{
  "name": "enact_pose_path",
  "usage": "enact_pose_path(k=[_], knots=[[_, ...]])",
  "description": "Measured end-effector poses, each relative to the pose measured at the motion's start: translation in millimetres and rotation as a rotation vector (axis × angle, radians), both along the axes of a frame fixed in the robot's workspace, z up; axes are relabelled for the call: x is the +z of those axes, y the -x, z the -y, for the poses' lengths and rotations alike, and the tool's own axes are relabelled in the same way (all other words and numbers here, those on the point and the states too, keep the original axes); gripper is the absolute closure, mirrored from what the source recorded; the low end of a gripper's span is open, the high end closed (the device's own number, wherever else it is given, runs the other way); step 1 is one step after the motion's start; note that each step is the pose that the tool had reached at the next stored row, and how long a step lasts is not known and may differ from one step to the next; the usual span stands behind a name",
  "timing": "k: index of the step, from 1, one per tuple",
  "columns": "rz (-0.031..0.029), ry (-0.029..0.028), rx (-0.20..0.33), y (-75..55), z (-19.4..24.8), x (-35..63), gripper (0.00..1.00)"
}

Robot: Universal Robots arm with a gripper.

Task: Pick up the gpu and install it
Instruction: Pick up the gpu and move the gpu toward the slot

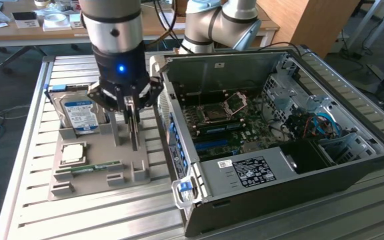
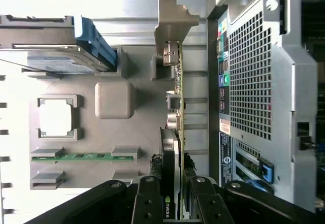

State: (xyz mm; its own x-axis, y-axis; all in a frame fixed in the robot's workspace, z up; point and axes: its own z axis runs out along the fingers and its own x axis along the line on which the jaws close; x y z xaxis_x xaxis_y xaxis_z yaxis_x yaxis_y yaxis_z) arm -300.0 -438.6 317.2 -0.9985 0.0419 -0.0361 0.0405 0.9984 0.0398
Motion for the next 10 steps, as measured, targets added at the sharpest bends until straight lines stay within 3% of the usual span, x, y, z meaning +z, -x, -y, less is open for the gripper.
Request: enact_pose_path(k=[10], knots=[[0.0024, -0.0001, 0.0, 0.0, 0.0, 39.7, 0.73]])
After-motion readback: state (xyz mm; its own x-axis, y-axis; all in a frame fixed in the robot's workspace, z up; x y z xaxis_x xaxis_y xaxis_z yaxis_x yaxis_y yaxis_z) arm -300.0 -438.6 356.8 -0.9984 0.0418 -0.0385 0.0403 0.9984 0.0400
